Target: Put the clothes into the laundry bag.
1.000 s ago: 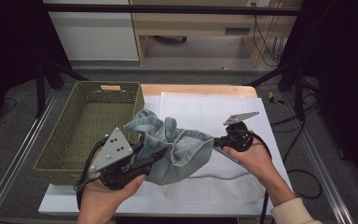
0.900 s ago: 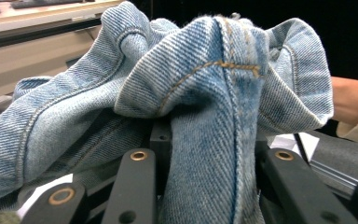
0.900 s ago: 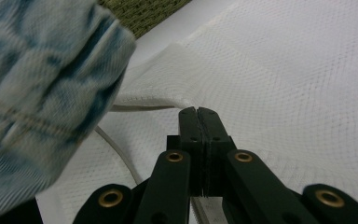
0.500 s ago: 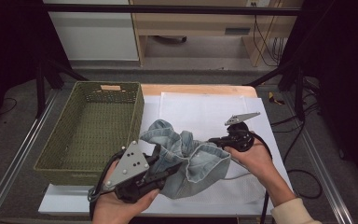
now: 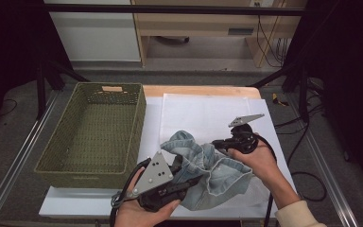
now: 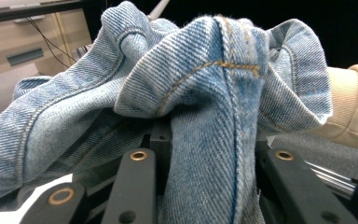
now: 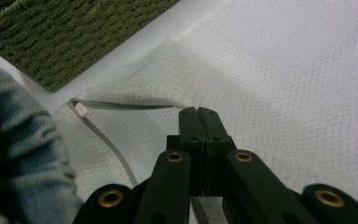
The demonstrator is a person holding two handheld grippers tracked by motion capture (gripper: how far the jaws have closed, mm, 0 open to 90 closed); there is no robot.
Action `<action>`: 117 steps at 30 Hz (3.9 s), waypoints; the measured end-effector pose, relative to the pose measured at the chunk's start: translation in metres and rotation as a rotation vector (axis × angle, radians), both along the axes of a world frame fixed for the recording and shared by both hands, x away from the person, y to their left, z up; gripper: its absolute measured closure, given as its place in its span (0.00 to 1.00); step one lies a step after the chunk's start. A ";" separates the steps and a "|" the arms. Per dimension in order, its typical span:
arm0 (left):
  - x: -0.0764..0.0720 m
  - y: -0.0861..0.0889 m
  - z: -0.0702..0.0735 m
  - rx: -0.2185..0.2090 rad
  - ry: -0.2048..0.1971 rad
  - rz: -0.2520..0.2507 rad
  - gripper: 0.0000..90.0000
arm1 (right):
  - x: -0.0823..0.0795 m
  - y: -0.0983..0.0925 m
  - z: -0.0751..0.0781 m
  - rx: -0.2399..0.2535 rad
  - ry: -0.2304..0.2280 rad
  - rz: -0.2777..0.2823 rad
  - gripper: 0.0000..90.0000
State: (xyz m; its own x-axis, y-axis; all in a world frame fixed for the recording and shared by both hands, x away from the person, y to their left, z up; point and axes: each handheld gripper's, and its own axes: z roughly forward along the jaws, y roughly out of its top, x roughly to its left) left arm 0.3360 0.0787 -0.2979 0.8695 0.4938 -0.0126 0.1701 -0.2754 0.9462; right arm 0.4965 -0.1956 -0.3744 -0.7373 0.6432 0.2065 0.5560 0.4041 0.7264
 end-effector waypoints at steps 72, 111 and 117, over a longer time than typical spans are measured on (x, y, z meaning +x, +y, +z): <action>0.067 -0.052 -0.109 0.026 0.231 -0.093 0.73 | -0.008 -0.001 0.001 0.096 -0.034 0.002 1.00; 0.070 -0.035 -0.093 -0.079 0.129 0.081 0.73 | -0.020 -0.010 0.025 0.078 -0.050 0.026 1.00; 0.069 -0.037 -0.097 -0.084 0.103 0.116 0.73 | -0.020 -0.009 0.025 0.081 -0.048 0.027 1.00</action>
